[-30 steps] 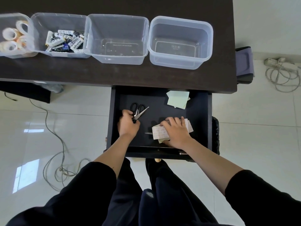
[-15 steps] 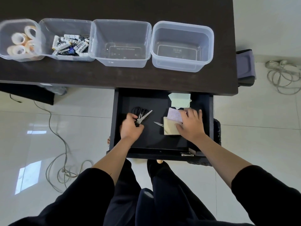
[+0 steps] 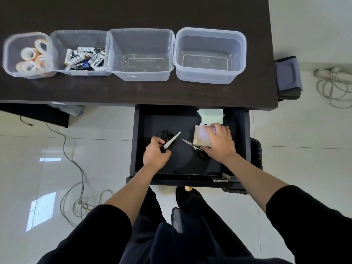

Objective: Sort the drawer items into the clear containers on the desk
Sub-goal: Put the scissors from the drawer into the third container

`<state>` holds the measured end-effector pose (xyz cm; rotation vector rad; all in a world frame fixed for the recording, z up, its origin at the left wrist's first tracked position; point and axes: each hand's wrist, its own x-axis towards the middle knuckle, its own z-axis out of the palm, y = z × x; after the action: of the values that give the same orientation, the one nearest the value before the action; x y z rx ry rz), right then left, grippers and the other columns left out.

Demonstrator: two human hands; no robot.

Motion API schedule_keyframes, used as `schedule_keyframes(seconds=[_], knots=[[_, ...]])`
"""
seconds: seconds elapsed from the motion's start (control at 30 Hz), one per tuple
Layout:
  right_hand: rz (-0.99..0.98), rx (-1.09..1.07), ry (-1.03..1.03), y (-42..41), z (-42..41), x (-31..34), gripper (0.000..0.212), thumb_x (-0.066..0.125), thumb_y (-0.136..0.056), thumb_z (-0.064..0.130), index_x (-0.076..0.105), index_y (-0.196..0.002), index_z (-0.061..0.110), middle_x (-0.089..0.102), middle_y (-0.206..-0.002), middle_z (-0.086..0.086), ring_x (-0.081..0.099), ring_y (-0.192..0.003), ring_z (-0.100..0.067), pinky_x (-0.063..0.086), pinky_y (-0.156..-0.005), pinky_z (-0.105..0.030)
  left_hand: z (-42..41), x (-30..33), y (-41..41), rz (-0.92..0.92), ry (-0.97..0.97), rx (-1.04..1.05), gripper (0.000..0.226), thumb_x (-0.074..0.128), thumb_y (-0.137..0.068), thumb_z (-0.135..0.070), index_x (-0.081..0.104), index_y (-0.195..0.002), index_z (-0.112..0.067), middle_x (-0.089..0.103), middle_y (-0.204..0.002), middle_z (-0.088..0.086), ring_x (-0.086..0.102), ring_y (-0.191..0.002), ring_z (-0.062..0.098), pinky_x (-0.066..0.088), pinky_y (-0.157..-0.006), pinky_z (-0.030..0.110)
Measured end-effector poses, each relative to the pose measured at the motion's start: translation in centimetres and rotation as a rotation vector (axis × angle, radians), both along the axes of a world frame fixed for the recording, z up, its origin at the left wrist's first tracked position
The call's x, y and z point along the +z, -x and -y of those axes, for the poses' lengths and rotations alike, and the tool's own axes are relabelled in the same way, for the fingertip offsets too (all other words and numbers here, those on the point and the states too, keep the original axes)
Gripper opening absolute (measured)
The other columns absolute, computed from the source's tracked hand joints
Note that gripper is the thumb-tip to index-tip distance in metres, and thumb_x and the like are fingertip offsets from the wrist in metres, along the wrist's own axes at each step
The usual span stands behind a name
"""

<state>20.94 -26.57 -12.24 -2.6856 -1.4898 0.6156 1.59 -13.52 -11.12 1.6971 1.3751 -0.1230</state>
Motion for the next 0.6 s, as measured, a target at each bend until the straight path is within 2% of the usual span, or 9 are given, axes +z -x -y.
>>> schedule_keyframes(seconds=[0.07,0.13,0.2,0.27,0.33,0.43,0.5,0.6], knots=[[0.057,-0.105,0.005,0.1,0.2,0.0,0.062,0.077,-0.072,0.038,0.051,-0.121,0.011,0.048,-0.119,-0.014,0.045,-0.11,-0.034,0.035,-0.099,-0.046,0.0,-0.1,0.0,0.016,0.037,0.011,0.037,0.07,-0.077,-0.014,0.05,-0.108,-0.018,0.054,-0.099,-0.006,0.057,-0.074,0.008,0.053,-0.067,0.032],[0.092,-0.194,-0.025,0.5,0.7,-0.2,0.045,0.078,-0.072,0.034,0.057,-0.101,0.007,0.057,-0.104,-0.013,0.05,-0.098,-0.035,0.039,-0.083,-0.044,0.0,-0.4,0.1,0.021,0.072,0.019,0.039,0.071,-0.076,-0.014,0.05,-0.108,-0.019,0.054,-0.099,-0.005,0.059,-0.075,0.012,0.057,-0.071,0.038],[0.099,-0.166,-0.055,1.1,1.6,-0.6,0.034,0.078,-0.072,0.036,0.059,-0.081,0.009,0.063,-0.086,-0.009,0.053,-0.088,-0.033,0.039,-0.076,-0.042,0.0,-0.6,0.2,0.006,0.087,0.019,0.042,0.071,-0.075,-0.015,0.048,-0.109,-0.021,0.054,-0.099,-0.005,0.062,-0.077,0.018,0.058,-0.073,0.043],[0.057,-0.092,-0.057,1.7,2.4,-1.1,0.037,0.078,-0.069,0.045,0.06,-0.074,0.012,0.064,-0.079,-0.004,0.056,-0.086,-0.031,0.04,-0.075,-0.041,-0.1,-0.7,0.1,-0.009,0.096,0.021,0.047,0.071,-0.074,-0.016,0.045,-0.113,-0.022,0.054,-0.1,-0.005,0.064,-0.079,0.021,0.058,-0.074,0.044],[0.013,-0.043,-0.029,2.1,2.6,-1.3,0.044,0.077,-0.066,0.052,0.065,-0.083,0.013,0.065,-0.086,-0.003,0.057,-0.093,-0.03,0.039,-0.079,-0.041,-0.2,-0.8,-0.1,-0.027,0.098,0.032,0.054,0.071,-0.075,-0.017,0.042,-0.121,-0.019,0.054,-0.102,-0.005,0.063,-0.083,0.02,0.056,-0.077,0.041],[-0.011,0.011,0.122,2.7,1.8,-0.8,0.053,0.067,-0.076,0.054,0.061,-0.111,0.015,0.06,-0.111,-0.001,0.048,-0.113,-0.027,0.033,-0.09,-0.04,-0.4,-1.0,-0.2,-0.05,0.1,0.055,0.058,0.071,-0.078,-0.016,0.042,-0.127,-0.014,0.055,-0.105,-0.002,0.058,-0.086,0.016,0.05,-0.074,0.032],[-0.015,0.014,0.164,3.0,1.2,-0.4,0.052,0.061,-0.08,0.053,0.058,-0.116,0.015,0.057,-0.117,-0.001,0.043,-0.117,-0.026,0.032,-0.093,-0.038,-0.4,-0.9,-0.2,-0.063,0.095,0.039,0.051,0.07,-0.079,-0.015,0.048,-0.124,-0.012,0.055,-0.103,-0.003,0.056,-0.086,0.015,0.046,-0.072,0.029],[-0.032,-0.011,0.191,3.2,0.6,0.2,0.054,0.062,-0.076,0.053,0.059,-0.113,0.013,0.058,-0.113,-0.001,0.043,-0.117,-0.025,0.033,-0.094,-0.038,-0.3,-0.7,-0.3,-0.08,0.07,-0.026,0.037,0.068,-0.08,-0.015,0.057,-0.115,-0.013,0.059,-0.101,-0.002,0.055,-0.084,0.013,0.045,-0.066,0.026]])
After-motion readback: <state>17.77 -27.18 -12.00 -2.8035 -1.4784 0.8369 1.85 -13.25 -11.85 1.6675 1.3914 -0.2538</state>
